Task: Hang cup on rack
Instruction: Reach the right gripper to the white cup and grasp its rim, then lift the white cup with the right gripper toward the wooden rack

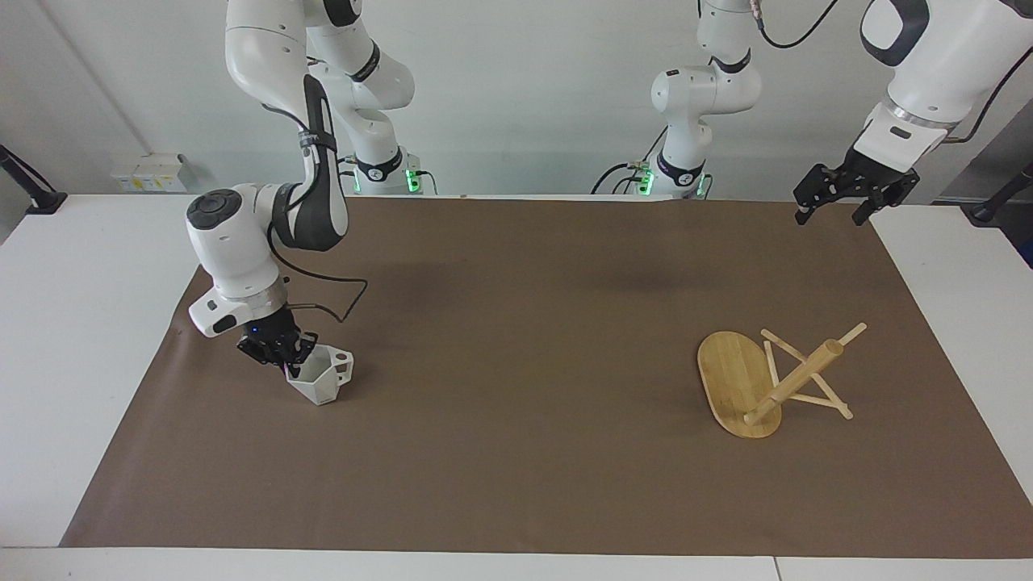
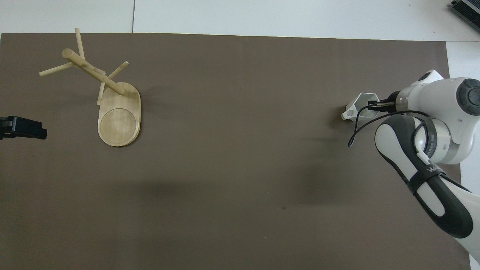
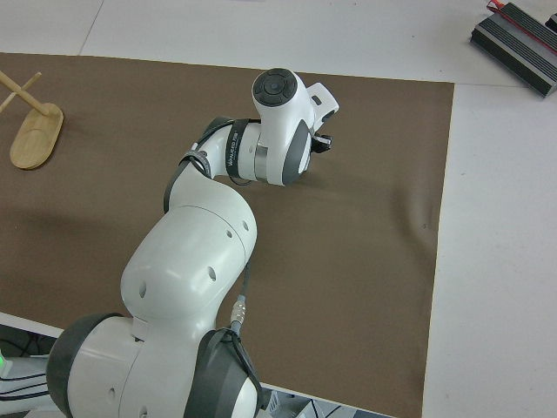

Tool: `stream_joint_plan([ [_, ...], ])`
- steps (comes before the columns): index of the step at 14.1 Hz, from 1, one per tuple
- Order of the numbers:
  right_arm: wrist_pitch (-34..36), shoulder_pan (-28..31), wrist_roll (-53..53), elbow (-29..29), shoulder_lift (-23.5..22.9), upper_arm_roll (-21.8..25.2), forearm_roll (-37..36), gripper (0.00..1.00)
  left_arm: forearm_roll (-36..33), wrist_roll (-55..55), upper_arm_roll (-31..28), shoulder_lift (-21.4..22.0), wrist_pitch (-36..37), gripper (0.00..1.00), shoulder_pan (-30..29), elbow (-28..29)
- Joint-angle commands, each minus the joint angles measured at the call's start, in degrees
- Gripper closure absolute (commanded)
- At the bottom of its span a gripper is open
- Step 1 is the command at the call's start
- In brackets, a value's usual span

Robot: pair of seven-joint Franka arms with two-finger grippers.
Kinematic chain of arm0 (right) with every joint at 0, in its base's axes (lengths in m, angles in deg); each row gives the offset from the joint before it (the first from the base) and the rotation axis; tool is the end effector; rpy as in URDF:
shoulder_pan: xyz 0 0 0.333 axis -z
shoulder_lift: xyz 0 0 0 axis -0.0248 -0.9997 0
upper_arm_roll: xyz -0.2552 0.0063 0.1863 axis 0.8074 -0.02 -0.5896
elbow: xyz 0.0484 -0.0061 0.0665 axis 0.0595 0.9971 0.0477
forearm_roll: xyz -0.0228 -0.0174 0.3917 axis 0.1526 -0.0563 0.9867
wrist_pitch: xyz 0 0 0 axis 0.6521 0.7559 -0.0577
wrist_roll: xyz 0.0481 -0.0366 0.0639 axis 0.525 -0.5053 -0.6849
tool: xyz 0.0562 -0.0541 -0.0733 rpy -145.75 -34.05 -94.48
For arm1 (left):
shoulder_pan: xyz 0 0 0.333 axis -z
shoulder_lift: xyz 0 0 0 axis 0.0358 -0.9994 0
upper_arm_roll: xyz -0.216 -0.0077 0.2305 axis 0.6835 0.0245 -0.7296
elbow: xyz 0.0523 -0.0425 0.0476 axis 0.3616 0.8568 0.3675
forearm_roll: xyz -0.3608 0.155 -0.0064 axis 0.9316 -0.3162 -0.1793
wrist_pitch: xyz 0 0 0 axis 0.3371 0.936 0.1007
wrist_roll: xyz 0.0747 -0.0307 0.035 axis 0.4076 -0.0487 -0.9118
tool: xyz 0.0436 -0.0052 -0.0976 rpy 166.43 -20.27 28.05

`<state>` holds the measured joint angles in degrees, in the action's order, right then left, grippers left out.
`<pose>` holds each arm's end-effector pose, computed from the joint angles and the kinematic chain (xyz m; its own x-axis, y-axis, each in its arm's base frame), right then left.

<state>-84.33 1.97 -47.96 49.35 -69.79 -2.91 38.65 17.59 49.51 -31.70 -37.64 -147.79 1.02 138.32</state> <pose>0.6257 -0.0421 0.3557 0.9790 -0.0130 0.2034 -0.0141 -0.9999 0.0040 0.5257 -0.0010 0.6150 0.9989 -0.0455 -0.0076 -0.0453 -0.9986 0.0257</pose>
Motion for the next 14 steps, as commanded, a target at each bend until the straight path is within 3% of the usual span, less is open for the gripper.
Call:
stream_joint_plan([
  [1, 1.52, 0.30, 0.72, -0.16, 0.54, -0.39, -0.29, 1.00, 0.67, -0.77, -0.28, 1.88, -1.50, 0.00, 0.33, 2.17],
  [5, 2.74, 0.30, 0.64, -0.77, 0.71, -0.39, -0.29, 1.00, 0.67, -1.21, -0.28, 1.79, -1.67, 0.00, 0.33, 2.08],
  [8, 9.33, 0.22, 0.72, -4.98, 0.97, -0.47, -0.29, 1.00, 0.75, -4.01, -0.19, 1.79, -2.90, 0.00, 0.33, 2.08],
  [14, 17.23, 0.13, 0.81, -7.27, 6.06, -1.00, -0.20, 1.00, 1.37, -5.52, -0.19, 1.79, -2.73, 0.00, 0.42, 2.08],
])
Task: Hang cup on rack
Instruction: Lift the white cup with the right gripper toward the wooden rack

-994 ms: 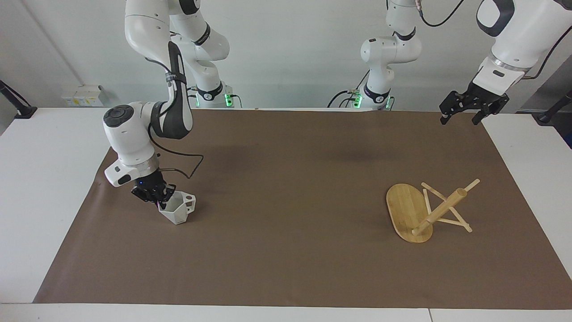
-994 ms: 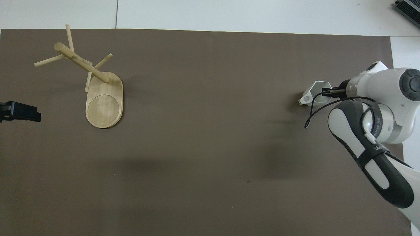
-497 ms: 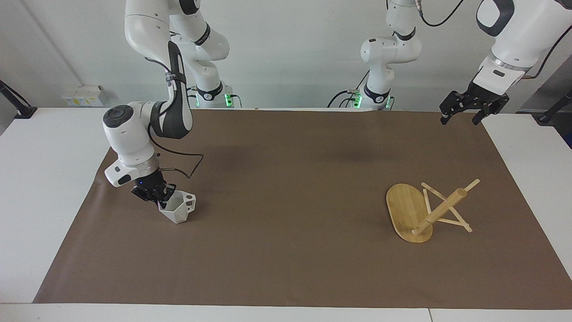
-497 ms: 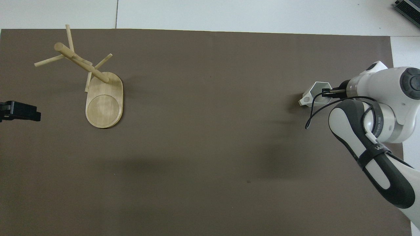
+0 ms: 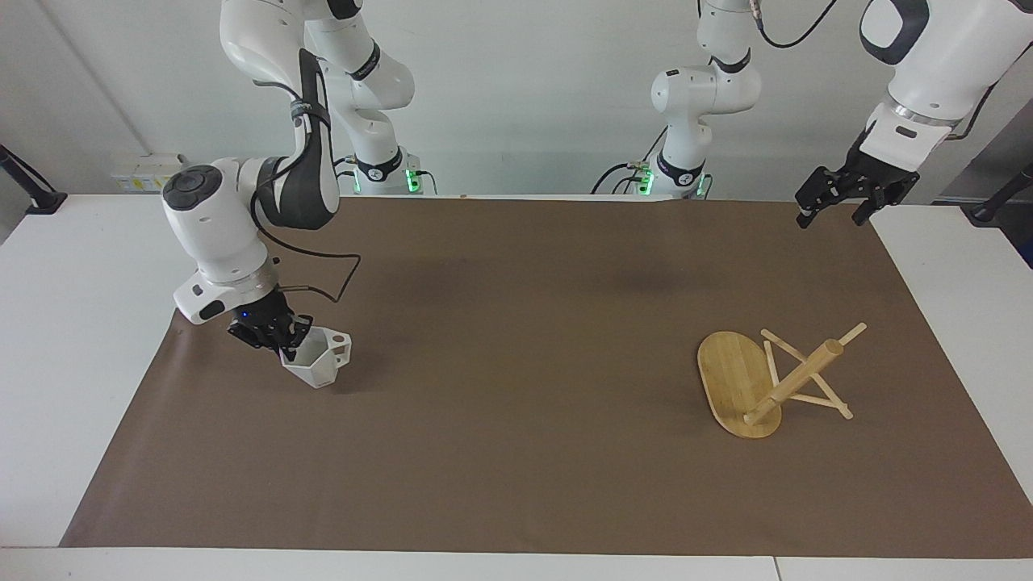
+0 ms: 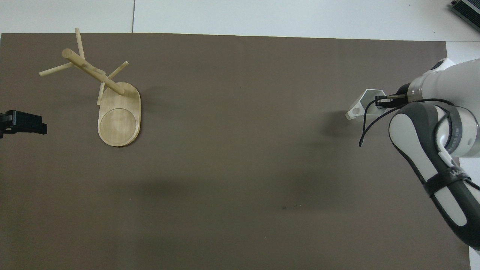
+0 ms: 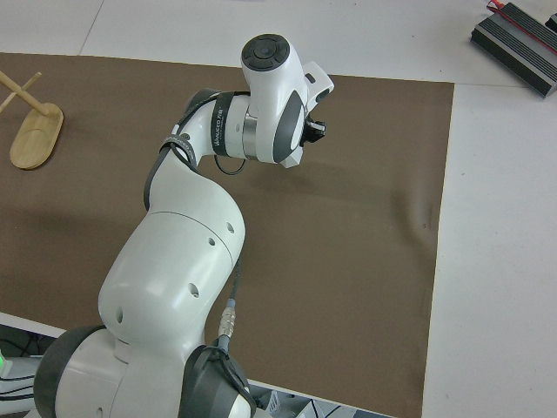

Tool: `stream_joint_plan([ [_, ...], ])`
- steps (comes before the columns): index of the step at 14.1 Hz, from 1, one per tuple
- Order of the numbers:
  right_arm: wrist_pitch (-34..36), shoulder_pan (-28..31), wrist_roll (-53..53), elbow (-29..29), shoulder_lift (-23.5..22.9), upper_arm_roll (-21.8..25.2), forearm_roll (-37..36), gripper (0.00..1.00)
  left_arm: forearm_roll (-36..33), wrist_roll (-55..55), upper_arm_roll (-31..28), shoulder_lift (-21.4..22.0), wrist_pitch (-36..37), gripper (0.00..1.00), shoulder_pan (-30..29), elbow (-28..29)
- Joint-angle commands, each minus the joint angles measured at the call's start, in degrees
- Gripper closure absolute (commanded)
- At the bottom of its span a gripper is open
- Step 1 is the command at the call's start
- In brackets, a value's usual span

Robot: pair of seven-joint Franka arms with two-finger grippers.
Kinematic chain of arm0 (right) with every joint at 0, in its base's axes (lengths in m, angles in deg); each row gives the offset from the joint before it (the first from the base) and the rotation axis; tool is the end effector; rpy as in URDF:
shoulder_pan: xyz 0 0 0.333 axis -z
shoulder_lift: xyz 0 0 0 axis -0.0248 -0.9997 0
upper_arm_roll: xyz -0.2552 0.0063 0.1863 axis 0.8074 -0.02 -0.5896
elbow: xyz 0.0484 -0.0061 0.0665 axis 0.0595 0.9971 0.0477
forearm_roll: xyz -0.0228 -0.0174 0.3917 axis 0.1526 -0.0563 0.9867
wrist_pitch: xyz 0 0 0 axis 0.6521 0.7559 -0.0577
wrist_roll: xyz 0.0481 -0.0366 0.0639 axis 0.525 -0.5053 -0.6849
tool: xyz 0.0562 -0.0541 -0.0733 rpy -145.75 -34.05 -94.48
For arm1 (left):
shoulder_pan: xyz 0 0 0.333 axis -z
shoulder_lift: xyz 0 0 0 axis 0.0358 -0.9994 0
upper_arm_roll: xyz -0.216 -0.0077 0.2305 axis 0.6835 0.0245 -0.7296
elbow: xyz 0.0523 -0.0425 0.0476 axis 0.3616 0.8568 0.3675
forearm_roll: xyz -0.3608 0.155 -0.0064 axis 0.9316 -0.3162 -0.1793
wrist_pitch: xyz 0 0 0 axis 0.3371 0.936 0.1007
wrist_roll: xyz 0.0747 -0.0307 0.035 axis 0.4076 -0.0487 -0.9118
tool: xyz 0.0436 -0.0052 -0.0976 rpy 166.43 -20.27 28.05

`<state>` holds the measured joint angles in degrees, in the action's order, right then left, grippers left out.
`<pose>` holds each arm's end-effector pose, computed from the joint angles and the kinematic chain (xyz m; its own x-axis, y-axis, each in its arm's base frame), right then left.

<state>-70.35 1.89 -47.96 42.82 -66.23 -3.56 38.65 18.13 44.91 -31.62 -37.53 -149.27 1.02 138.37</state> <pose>0.6268 -0.0340 0.4229 0.9906 0.0005 0.1369 0.0011 -1.0000 -0.0045 0.5279 -0.0027 0.6179 0.9993 0.0345 0.0169 0.0339 -0.9988 0.0351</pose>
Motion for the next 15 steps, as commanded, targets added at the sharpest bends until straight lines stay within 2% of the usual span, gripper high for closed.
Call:
stream_joint_plan([
  [1, 5.80, 0.21, 0.81, -1.96, 3.47, -0.35, -0.20, 1.00, 0.83, -0.91, -0.27, 1.67, -1.26, 0.00, 0.41, 2.12],
  [9, 22.85, 0.21, 1.16, -8.12, 11.91, -0.35, -0.11, 1.00, 3.38, -5.21, -0.27, 1.67, -0.73, 0.00, 0.41, 2.03],
  [12, 27.87, 0.21, 1.08, -10.49, 13.32, -0.26, 0.24, 1.00, 4.34, -6.79, -0.27, 1.67, -0.64, 0.00, 0.33, 2.03],
  [15, 30.16, 0.30, 1.25, -10.59, 13.76, 0.09, 8.11, 1.00, 5.14, -8.11, -0.27, 1.67, 0.15, 0.00, 0.32, 2.03],
])
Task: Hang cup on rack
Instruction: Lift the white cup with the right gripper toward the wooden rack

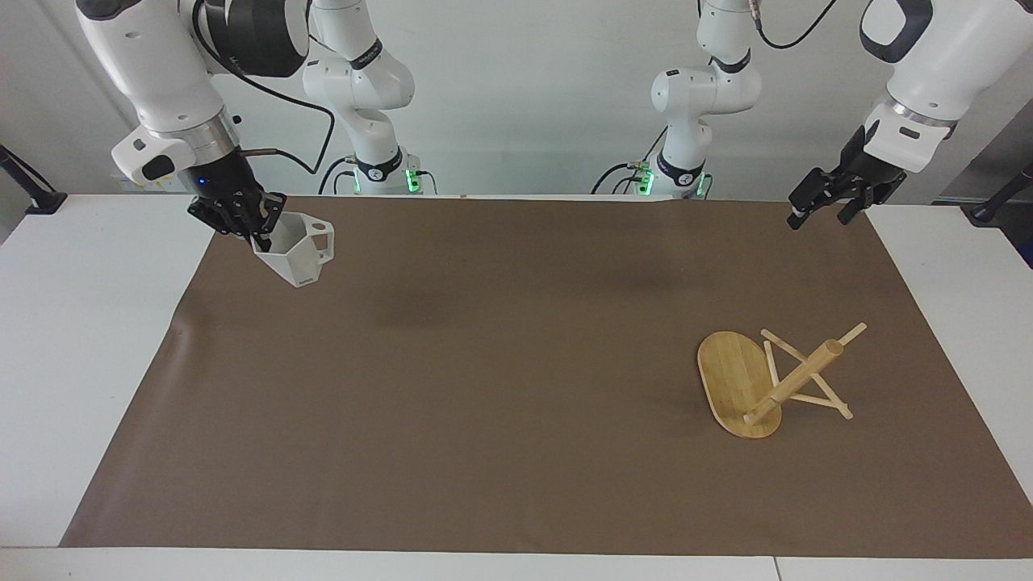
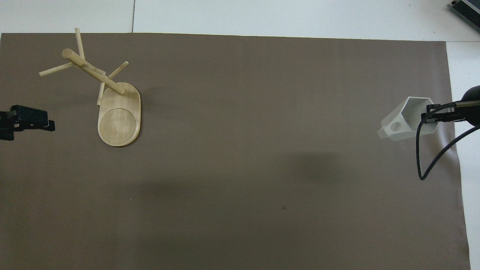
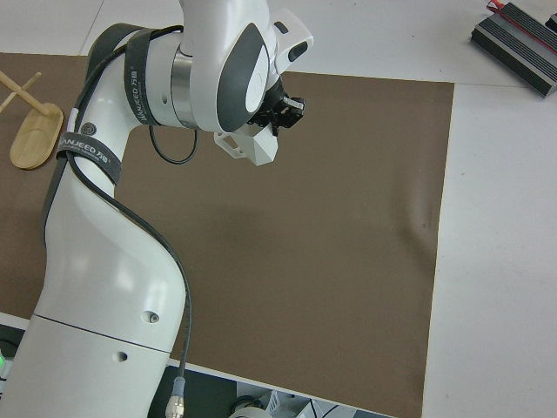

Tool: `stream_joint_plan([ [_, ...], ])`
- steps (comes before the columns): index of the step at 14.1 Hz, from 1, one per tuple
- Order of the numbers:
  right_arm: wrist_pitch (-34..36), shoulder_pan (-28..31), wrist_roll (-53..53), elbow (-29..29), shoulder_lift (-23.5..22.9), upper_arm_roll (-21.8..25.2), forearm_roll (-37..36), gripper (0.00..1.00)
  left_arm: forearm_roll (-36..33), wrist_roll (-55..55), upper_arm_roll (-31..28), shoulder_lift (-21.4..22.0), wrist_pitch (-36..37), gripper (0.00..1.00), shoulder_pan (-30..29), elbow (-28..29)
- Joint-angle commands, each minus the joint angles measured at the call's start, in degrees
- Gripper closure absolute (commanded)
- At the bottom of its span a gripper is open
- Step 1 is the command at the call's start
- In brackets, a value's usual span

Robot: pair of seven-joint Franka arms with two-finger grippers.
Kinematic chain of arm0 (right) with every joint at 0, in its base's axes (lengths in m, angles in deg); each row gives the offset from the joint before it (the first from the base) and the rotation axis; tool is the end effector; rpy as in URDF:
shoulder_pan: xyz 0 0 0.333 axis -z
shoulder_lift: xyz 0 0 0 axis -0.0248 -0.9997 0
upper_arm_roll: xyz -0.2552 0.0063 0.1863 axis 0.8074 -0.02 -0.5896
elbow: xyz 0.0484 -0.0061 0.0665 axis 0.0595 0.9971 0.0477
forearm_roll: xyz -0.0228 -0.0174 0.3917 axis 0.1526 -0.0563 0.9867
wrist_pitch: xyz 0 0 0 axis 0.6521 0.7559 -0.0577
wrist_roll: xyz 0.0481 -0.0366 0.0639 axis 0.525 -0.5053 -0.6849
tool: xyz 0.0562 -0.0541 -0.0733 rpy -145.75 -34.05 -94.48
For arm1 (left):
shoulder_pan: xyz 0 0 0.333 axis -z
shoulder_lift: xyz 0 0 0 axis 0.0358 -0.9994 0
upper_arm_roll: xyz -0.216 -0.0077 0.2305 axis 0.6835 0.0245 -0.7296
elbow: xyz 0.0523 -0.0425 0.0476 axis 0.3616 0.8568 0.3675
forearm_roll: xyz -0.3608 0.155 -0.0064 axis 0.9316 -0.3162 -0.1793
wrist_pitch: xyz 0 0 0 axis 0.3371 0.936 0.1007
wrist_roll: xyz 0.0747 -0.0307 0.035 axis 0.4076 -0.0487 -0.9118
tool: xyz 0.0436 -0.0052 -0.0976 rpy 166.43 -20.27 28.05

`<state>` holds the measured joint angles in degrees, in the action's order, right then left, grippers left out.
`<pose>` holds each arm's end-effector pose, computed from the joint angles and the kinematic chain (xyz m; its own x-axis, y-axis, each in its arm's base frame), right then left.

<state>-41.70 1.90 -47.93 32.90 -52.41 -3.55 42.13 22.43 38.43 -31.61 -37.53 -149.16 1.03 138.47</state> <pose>0.5562 -0.0236 0.6029 0.9985 -0.0018 0.0553 0.0021 -0.9975 -0.0712 0.5277 -0.0106 0.6174 0.9887 0.1499 -0.0017 0.1492 -0.9827 0.1102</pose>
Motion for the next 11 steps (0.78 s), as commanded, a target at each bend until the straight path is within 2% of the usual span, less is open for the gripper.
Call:
stream_joint_plan([
  [1, 1.69, 0.55, 1.21, -0.67, -0.06, 0.08, 7.63, 1.00, 0.84, -2.07, -0.28, 1.67, 0.13, 0.00, 0.32, 1.93],
  [5, 1.60, -0.15, 1.30, -0.50, 0.12, -0.70, 14.07, 1.00, 1.02, -2.17, -0.28, 1.67, 1.45, 0.00, 0.41, 1.84],
  [8, 1.51, -0.68, 1.56, -0.24, 0.29, -3.95, 14.87, 1.00, 1.02, -2.25, -0.28, 1.67, 2.07, 0.00, 0.41, 1.75],
  [11, 1.34, -1.38, 11.98, 0.29, 0.74, -4.57, 22.23, 1.00, 1.28, -3.13, -0.28, 1.67, 2.42, 0.00, 0.41, 1.58],
])
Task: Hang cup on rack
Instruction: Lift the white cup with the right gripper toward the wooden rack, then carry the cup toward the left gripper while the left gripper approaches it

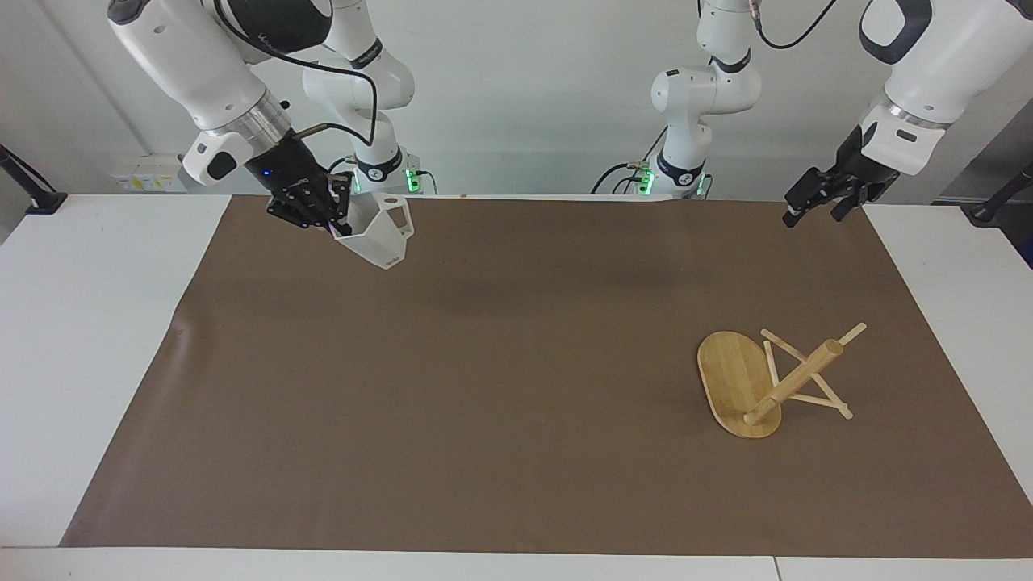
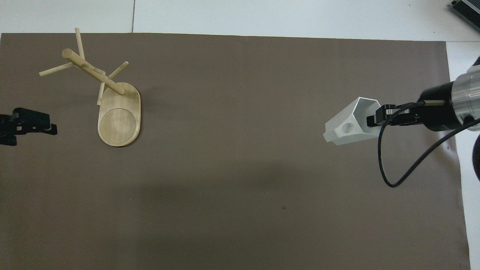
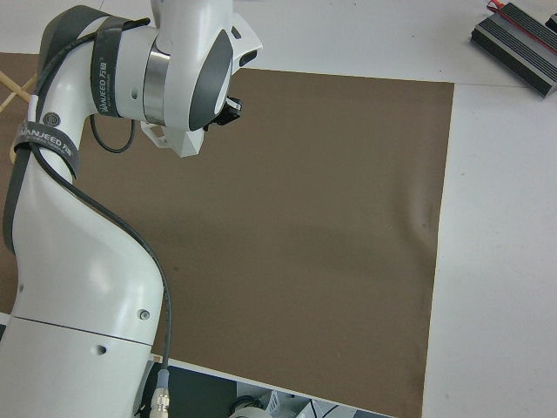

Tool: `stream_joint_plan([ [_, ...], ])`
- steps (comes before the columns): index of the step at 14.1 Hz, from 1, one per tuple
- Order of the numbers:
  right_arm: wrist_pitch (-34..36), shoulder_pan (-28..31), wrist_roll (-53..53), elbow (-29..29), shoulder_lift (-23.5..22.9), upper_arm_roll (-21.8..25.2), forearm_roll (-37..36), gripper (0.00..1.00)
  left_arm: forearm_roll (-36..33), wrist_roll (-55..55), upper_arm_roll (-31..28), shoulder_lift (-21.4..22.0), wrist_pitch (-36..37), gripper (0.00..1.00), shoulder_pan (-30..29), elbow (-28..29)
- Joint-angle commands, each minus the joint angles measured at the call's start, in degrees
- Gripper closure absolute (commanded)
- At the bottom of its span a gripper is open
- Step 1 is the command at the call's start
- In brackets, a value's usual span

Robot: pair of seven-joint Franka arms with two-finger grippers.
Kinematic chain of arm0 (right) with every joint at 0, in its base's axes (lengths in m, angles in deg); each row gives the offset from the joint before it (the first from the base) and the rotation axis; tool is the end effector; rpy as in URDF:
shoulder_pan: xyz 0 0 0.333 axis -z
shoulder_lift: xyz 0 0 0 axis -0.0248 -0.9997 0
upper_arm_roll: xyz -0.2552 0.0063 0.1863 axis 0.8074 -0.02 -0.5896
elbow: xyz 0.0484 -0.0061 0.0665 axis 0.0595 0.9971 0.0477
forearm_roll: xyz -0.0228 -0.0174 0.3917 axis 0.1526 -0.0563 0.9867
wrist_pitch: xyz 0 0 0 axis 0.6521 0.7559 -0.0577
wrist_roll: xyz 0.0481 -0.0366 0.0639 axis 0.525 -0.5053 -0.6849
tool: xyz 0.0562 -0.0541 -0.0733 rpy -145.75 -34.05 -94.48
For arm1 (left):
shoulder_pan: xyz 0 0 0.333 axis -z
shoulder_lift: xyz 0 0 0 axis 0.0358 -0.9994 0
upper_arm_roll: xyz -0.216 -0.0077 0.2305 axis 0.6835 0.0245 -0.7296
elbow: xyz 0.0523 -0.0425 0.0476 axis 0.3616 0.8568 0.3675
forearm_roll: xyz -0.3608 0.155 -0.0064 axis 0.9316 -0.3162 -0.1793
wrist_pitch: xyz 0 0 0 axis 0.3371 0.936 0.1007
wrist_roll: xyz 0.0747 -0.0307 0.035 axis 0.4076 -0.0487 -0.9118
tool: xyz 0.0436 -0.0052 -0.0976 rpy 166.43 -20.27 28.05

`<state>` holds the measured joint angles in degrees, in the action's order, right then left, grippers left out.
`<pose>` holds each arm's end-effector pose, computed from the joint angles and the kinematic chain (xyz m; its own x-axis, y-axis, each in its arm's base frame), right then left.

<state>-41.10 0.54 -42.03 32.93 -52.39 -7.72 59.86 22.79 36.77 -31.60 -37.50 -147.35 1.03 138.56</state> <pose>0.5540 0.0596 0.6085 0.9991 -0.0387 0.0172 -0.0295 -0.9273 -0.3731 0.5241 -0.0116 0.6143 0.9839 0.1747 -0.0380 0.1779 -0.9778 0.1106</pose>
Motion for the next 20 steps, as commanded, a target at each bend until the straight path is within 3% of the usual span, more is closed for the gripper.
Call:
stream_joint_plan([
  [1, 0.31, -0.72, 10.56, 0.26, 0.72, -0.85, 6.00, 1.00, 1.79, -2.79, -0.29, 1.64, 0.61, 0.00, 0.41, 1.49],
  [6, -4.43, -6.34, 18.34, 0.62, 0.72, -1.38, 8.74, 1.00, 8.46, -16.13, -0.29, 1.55, 0.52, 0.00, 0.41, 1.23],
  [11, -5.84, -10.73, 18.61, 1.49, 1.42, -1.47, 13.04, 1.00, 20.49, -40.27, -0.29, 1.38, -1.23, 0.00, 0.32, 1.32],
  [15, -12.08, -10.83, 19.75, 5.45, 2.56, -3.31, 20.07, 1.00, 28.68, -60.15, -0.12, 1.03, -5.89, 0.00, 0.41, 1.58],
  [20, -26.11, -17.75, 26.84, 9.14, 2.13, -4.01, 25.00, 1.00, 32.55, -77.48, 3.48, 0.50, -7.48, 0.00, 0.41, 1.58],
])
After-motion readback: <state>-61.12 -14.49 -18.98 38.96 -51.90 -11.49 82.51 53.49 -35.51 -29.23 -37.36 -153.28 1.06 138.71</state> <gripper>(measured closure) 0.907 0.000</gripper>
